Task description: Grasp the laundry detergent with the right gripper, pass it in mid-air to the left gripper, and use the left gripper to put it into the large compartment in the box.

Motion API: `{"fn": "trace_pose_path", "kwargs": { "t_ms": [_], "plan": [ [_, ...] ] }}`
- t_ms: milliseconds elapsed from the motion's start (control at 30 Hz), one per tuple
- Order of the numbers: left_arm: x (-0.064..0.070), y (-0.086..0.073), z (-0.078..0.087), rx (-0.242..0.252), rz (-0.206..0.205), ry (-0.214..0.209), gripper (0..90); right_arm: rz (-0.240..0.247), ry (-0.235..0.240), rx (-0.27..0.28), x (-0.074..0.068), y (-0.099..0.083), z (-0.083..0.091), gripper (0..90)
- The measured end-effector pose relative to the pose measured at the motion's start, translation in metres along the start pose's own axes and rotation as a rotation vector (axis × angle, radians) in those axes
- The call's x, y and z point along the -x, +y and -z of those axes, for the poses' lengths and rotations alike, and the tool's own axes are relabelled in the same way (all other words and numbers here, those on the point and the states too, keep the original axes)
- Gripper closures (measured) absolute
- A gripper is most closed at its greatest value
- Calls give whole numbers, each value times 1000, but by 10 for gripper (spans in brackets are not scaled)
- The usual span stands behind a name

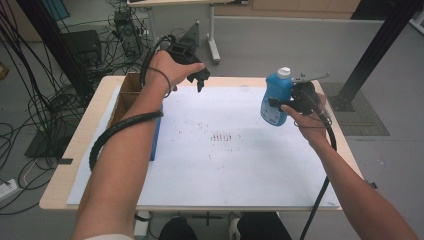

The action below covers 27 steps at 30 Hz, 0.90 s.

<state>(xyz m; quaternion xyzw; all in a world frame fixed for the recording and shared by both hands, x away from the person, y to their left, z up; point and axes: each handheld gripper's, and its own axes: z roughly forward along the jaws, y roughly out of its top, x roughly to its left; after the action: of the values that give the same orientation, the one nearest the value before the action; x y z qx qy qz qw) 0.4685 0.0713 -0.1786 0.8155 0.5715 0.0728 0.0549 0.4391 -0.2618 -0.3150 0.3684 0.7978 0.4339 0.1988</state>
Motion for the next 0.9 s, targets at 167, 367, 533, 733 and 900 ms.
{"fn": "trace_pose_path", "kwargs": {
  "t_ms": [167,367,533,733,900],
  "plan": [
    [3,1,17,18,-80,9,59,31,53,-7,-7,21,-6,454],
    [9,1,38,41,-201,23,60,54,125,-23,-17,39,-16,454],
    [10,-1,50,50,-286,36,58,71,176,-40,-24,48,-25,453],
    [8,-7,62,71,-379,46,58,96,265,-51,-38,58,-38,452],
    [11,-14,71,79,-464,41,58,131,354,-52,-55,65,-51,452]
  ]
}}
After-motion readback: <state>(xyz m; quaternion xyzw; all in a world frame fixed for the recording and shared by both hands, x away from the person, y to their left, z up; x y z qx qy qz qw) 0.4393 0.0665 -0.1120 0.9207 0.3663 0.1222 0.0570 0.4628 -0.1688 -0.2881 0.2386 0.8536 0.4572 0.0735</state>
